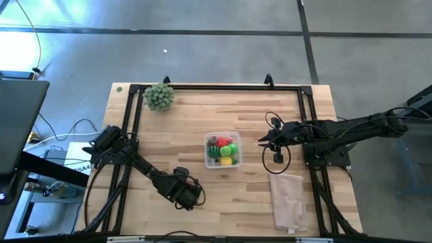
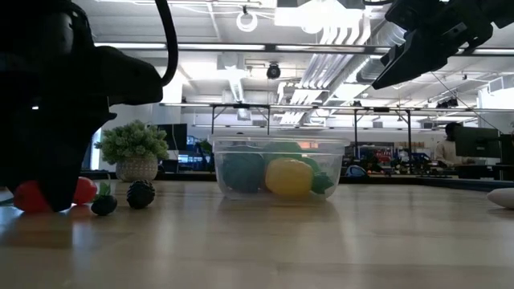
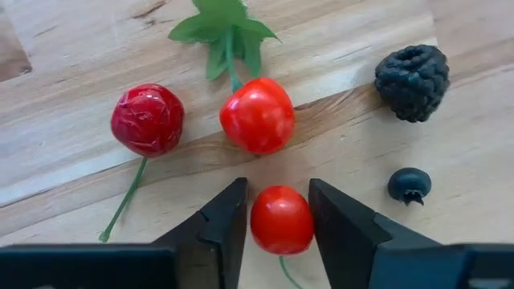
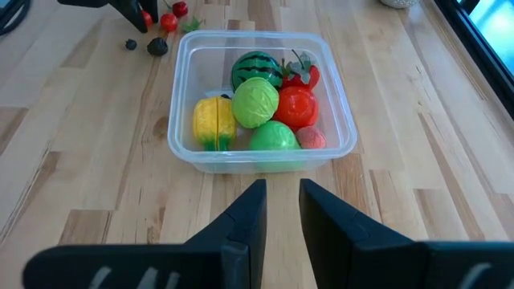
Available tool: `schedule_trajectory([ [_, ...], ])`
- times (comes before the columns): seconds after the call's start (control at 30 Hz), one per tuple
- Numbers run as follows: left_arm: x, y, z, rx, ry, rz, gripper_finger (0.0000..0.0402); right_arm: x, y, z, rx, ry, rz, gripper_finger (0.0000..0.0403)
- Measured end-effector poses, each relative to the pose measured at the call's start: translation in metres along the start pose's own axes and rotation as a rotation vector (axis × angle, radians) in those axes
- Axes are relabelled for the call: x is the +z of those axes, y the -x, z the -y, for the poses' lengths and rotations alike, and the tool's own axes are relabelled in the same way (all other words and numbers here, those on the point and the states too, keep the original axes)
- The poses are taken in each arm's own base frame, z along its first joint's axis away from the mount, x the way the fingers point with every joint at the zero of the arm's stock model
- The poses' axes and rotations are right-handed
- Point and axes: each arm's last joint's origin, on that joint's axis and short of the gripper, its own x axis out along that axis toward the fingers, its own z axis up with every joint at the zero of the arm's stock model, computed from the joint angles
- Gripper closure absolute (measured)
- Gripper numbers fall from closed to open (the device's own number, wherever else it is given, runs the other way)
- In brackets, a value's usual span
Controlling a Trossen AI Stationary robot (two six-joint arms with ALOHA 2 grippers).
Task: Pick and placing Produce into tupperware
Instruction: Put the bottom red cherry into the transparent bin
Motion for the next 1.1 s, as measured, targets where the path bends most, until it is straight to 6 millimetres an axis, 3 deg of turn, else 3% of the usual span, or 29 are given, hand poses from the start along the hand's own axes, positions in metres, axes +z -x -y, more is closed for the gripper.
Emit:
schedule_trajectory([
  [0.2,0.0000,0.0000,-0.0002,0.002,0.010,0.000,0.0306,0.0000,0.0000,-0.0001,0.000,0.000,0.000,0.0336],
  [0.47,0.0000,-0.0001,-0.0003,0.003,0.009,-0.003,0.0290,0.0000,0.0000,-0.0001,0.000,0.000,0.000,0.0336],
  [1.1,0.0007,0.0035,-0.0011,-0.004,0.037,-0.005,0.0303,0.0000,0.0000,0.0000,0.000,0.000,0.000,0.0336],
])
